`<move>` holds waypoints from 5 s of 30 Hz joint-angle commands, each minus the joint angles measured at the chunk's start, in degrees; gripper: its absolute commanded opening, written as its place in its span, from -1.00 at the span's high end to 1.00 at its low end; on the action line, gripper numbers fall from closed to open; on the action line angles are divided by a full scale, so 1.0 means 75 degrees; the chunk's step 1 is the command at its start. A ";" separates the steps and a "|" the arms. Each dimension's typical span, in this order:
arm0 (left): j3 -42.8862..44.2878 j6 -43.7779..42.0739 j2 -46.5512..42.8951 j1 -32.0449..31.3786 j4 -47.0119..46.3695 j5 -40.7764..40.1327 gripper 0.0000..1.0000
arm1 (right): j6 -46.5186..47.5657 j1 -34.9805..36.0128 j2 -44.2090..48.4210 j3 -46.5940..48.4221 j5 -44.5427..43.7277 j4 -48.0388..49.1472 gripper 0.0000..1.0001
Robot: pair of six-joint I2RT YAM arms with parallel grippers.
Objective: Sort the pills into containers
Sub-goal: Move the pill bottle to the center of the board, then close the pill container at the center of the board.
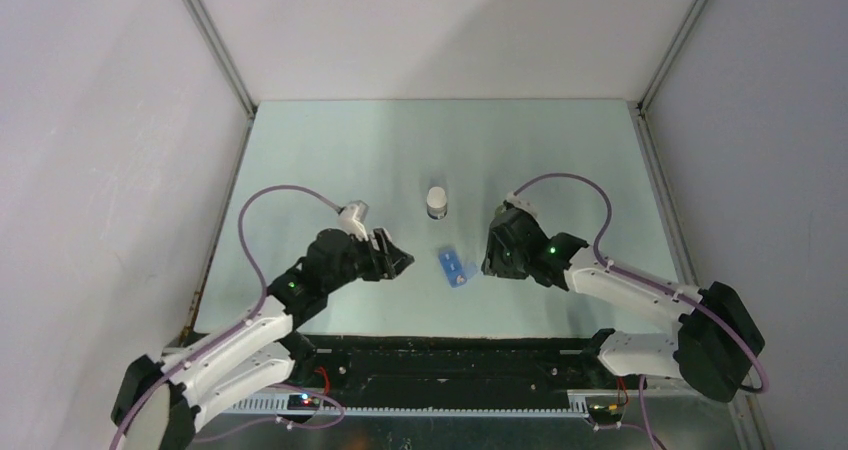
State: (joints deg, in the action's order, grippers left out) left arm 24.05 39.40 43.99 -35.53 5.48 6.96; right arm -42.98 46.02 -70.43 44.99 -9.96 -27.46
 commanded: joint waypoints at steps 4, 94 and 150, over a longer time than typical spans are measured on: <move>-0.0866 0.0518 0.0859 -0.0822 -0.2086 -0.1770 -0.16 | -0.0445 -0.0081 0.0592 -0.0513 -0.0197 -0.0021 0.10; 0.1328 0.2467 0.6544 -0.2166 -0.3366 -0.2129 0.32 | -0.0152 -0.0738 -0.1421 -0.0972 0.1623 0.3056 0.44; 0.0008 0.1905 0.5670 -0.2319 -0.5082 -0.1387 0.26 | -0.0150 -0.0402 -0.1773 -0.0963 0.1868 0.3697 0.23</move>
State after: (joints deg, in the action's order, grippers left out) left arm 24.51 54.41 85.58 -52.47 -29.50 -2.61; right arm -43.05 42.48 -84.62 37.74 5.39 0.27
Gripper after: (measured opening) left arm 0.373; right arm 0.383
